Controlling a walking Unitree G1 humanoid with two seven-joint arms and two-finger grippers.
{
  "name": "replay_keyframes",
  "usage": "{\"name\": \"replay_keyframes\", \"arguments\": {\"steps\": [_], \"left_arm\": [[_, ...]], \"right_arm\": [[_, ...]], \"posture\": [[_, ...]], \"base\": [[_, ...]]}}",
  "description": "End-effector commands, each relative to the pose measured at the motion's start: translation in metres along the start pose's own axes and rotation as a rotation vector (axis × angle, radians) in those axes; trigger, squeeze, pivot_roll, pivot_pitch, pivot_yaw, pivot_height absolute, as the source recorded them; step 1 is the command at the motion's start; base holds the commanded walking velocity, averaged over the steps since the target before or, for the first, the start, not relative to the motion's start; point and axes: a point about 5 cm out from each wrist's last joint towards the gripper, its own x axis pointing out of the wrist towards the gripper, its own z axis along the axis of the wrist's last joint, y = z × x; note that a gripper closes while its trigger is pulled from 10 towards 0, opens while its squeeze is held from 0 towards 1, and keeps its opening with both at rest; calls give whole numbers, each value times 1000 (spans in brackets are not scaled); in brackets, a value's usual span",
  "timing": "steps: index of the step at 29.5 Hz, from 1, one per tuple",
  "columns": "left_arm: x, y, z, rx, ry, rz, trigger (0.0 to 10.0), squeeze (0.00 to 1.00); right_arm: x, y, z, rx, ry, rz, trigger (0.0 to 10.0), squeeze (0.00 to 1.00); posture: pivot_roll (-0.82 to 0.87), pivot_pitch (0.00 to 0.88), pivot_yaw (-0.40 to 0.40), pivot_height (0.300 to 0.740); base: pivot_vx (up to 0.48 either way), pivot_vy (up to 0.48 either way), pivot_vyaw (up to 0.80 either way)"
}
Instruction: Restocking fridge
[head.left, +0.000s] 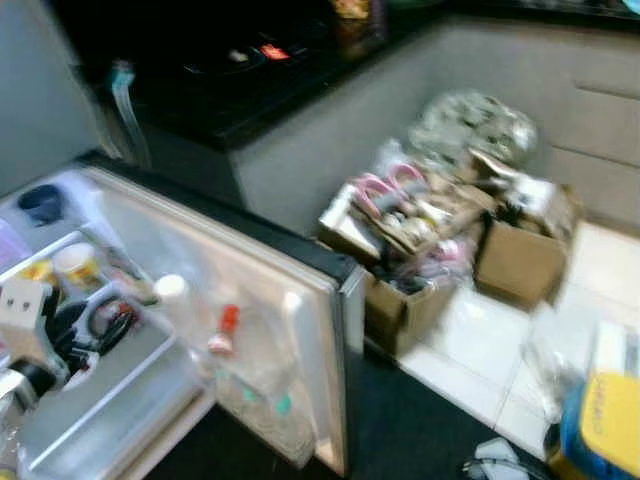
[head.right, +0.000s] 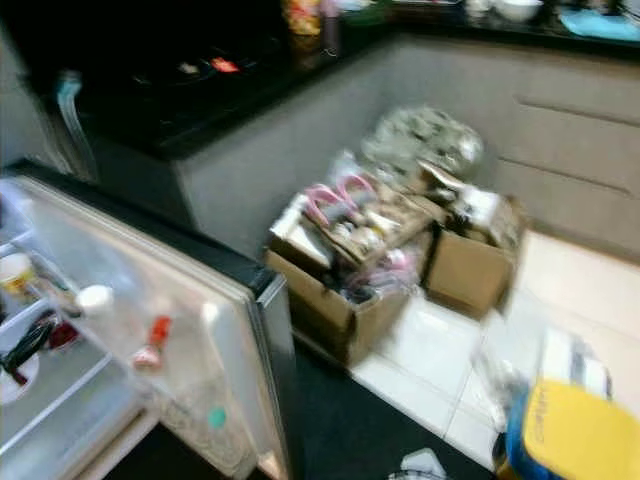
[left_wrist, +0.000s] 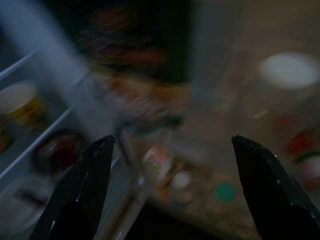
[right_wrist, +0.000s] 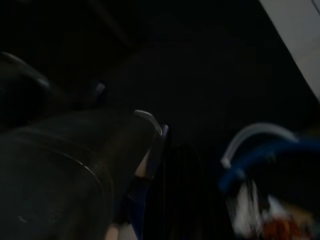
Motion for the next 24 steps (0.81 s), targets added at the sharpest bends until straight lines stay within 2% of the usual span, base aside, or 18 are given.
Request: {"name": "replay_keyframes", "arguments": {"steps": [1,3,8,16,20,23,24], "left_arm": [[1,-3,0,-9,-17,-27,10000,0],[1,-4,2,-6,-23,-46,10000,0],[3,-9,3,-9,-30,-88,10000,0],[10,-28,9,-22,-61,-240,10000,0],[10,-30,12,-21,-72,-258,10000,0],[14,-44,24,-31,-128,-375,10000,0],[14,-44,24,-31,-128,-375,10000,0]], "right_arm": [[-1,-2,-3,3,3,-3,10000,0],[-1,-2,-2,10,2,-6,10000,0],[-1,-5,0,17,-2,-26,10000,0],[-2,-6,-1,17,9,-40,10000,0],[-2,-6,-1,17,9,-39,10000,0],[-1,-4,-1,19,9,-33,10000,0],[-1,-4,-1,19,9,-33,10000,0]], "posture": [[-48,5,32,740],[-48,5,32,740],[-49,0,30,740],[-48,0,32,740],[-49,0,33,740],[-44,0,37,740],[-44,0,37,740]], "base": [[0,0,769],[0,0,769],[0,0,0],[0,0,0],[0,0,0],[0,0,0],[0,0,0]]}}
